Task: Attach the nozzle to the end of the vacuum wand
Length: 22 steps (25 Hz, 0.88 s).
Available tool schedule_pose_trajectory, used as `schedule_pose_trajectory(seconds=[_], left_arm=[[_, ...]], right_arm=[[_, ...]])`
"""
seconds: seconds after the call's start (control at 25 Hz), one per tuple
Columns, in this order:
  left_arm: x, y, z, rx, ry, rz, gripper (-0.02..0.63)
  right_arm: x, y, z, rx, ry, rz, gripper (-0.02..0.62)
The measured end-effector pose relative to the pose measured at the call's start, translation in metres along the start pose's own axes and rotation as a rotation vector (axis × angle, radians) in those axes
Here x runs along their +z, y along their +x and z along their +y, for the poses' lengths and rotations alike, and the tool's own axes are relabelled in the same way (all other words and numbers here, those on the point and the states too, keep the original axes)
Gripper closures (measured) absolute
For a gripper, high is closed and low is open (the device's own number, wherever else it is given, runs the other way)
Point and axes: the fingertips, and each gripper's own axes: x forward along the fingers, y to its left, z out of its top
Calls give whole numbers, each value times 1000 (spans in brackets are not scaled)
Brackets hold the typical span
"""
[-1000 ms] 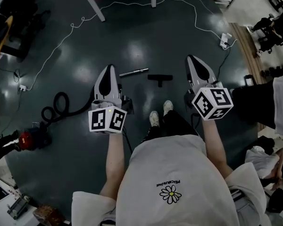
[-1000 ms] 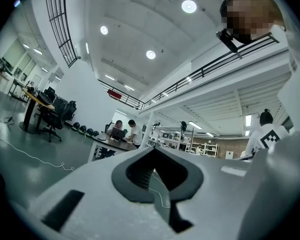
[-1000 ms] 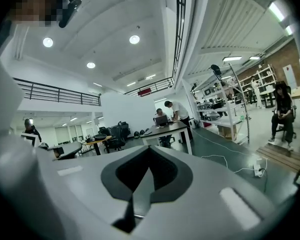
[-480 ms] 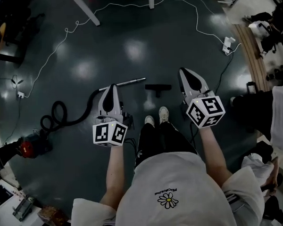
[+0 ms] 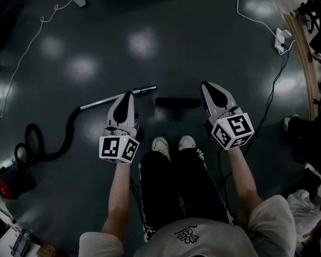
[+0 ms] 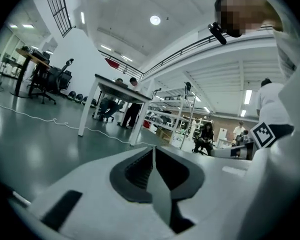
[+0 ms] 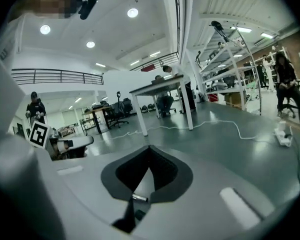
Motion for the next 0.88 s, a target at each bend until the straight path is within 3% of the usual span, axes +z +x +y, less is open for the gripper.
schedule_pose_trajectory(seconds=[0.16,0.32,0.52,0.72,0.88], left_arm=[[-176,36,45,-125,91,43,566],[-282,45,53,-186,67,63,538],[-340,48,45,-194,41,107,531],[-386,53,43,-156,-68,151,531],[-398,59,38,-179,-48,188,531]], right_arm=[[-184,60,-51,32,-52,41,591],[-273,87,-72,24,-65,40,589],[-310,92,-70,12,-32,62,590],[-376,81,-72,-8,-32,242,589],[-392,96,-82,-38,-20,365,589]])
